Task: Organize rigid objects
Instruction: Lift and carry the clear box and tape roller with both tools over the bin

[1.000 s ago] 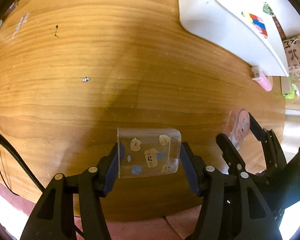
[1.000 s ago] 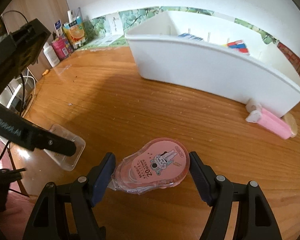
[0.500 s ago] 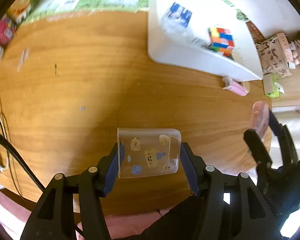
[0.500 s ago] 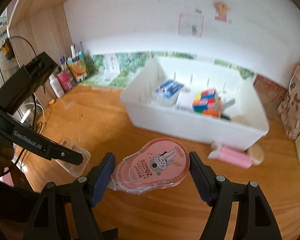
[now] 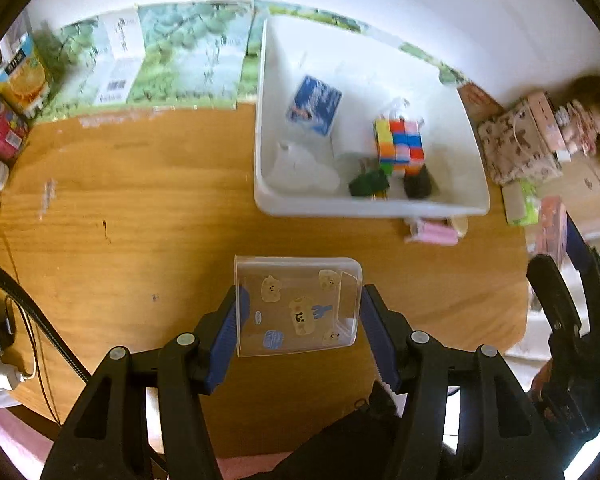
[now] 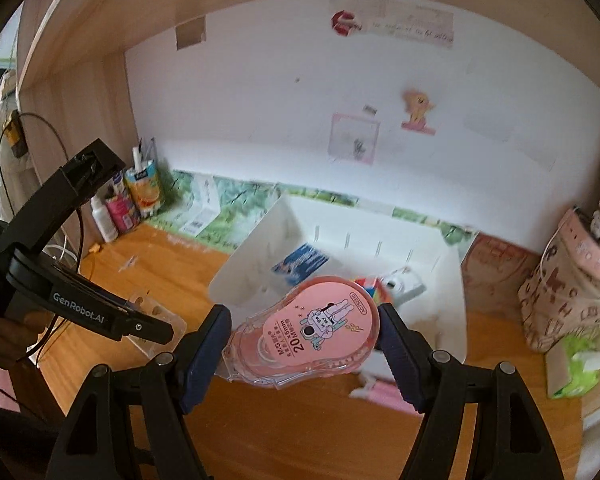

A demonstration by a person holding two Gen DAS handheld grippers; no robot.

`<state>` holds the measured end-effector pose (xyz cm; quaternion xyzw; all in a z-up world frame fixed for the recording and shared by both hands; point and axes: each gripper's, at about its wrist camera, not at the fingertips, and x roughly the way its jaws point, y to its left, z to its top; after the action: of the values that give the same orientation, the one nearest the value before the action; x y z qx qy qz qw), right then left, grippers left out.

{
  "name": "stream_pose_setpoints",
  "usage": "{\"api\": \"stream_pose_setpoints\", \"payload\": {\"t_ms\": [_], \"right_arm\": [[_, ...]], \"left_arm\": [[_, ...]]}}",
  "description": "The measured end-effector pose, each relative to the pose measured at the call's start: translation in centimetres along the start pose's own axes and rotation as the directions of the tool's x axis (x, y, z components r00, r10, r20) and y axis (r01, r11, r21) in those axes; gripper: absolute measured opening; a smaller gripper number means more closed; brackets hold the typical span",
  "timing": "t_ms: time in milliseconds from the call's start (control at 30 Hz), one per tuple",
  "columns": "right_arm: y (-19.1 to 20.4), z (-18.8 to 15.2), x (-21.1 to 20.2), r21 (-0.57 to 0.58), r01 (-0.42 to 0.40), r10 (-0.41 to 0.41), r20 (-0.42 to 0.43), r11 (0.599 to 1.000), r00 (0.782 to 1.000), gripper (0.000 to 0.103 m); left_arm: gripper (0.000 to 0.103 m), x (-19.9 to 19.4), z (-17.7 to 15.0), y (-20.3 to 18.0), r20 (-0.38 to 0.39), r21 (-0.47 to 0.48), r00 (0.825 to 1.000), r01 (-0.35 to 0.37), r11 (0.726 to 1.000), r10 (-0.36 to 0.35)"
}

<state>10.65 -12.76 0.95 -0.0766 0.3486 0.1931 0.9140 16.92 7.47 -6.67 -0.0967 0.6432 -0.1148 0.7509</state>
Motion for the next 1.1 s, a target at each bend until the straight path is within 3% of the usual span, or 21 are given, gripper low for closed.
{"api": "stream_pose_setpoints", "payload": {"t_ms": [233, 633, 867, 1100], "right_arm": [[-2.0, 1.0, 1.3, 0.033, -0.01, 0.009, 0.033, 0.999, 0.999, 0.075], [-5.8, 0.6, 6.5, 0.119, -0.037, 0.022, 0.124, 0.992, 0.992, 0.075], [-6.9, 0.0, 10.2, 0.15, -0.033, 0.027, 0.043, 0.988, 0.999, 0.075], [-6.9, -0.2, 11.5, 0.171, -0.034, 0.033, 0.01, 0.985, 0.999, 0.075]], "left_arm": [[0.062, 0.1, 3.2, -1.3, 0.062, -0.025, 0.998, -0.001, 1.0, 0.002], [0.062, 2.8, 7.5, -2.4, 0.171, 0.013, 0.982, 0.084, 0.996, -0.085], [0.062, 3.3, 8.5, -2.3, 0.275, 0.038, 0.948, 0.156, 0.987, -0.161], [0.062, 3.2, 8.5, -2.0, 0.331, 0.058, 0.926, 0.169, 0.984, -0.179]]}}
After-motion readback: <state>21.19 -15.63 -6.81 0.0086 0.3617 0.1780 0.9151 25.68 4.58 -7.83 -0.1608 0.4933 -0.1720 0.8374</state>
